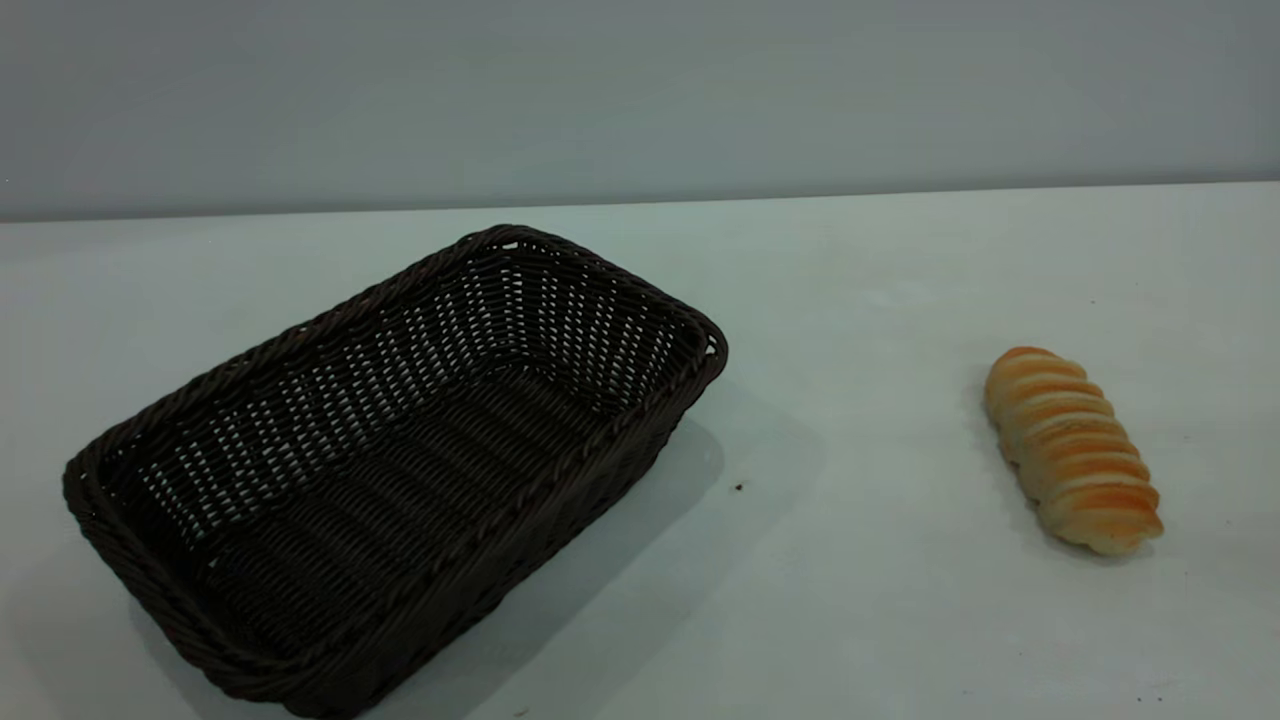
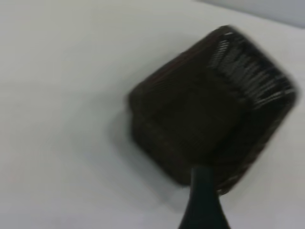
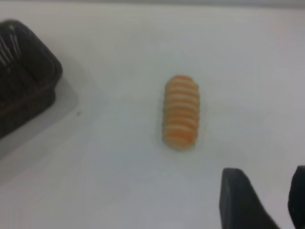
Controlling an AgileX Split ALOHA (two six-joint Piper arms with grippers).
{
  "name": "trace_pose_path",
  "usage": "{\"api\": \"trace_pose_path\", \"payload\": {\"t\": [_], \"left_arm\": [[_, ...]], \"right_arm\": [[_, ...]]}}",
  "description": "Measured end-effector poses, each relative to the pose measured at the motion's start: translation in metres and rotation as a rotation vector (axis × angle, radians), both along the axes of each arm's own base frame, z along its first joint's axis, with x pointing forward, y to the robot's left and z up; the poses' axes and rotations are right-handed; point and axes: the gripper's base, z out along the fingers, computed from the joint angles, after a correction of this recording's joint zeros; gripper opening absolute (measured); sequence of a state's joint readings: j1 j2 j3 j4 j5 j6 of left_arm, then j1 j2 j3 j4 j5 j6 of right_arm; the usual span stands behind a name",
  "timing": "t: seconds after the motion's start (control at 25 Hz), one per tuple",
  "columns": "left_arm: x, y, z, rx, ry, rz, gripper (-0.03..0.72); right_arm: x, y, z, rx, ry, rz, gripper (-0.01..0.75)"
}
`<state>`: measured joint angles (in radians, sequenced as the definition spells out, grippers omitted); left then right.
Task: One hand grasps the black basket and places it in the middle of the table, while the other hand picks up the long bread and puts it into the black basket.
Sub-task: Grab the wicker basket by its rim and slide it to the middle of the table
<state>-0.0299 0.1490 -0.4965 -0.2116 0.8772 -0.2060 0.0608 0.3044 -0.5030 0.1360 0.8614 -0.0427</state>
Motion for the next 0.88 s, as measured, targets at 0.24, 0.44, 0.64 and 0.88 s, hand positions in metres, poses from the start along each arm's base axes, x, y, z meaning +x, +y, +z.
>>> {"api": "trace_pose_path", "payload": {"t": [0.24,0.44,0.64,0.88], "left_arm": [[0.036,-0.003,0.018,-0.107,-0.126,0.031,0.594],[0.057,0.003,0.001,-0.029,0.072,0.089,0.560],[0.086,0.012,-0.037,0.026,0.423,0.211,0.537],[0.126,0.013,-0.065,0.026,0.548,0.268,0.534]], "right_arm": [[0.039,0.005,-0.002,0.056,0.043,-0.009,0.238],[0.064,0.005,-0.011,0.039,0.095,-0.015,0.238],[0.081,0.006,-0.036,-0.006,0.191,0.005,0.238],[0.087,0.006,-0.041,-0.028,0.202,0.016,0.238]]}}
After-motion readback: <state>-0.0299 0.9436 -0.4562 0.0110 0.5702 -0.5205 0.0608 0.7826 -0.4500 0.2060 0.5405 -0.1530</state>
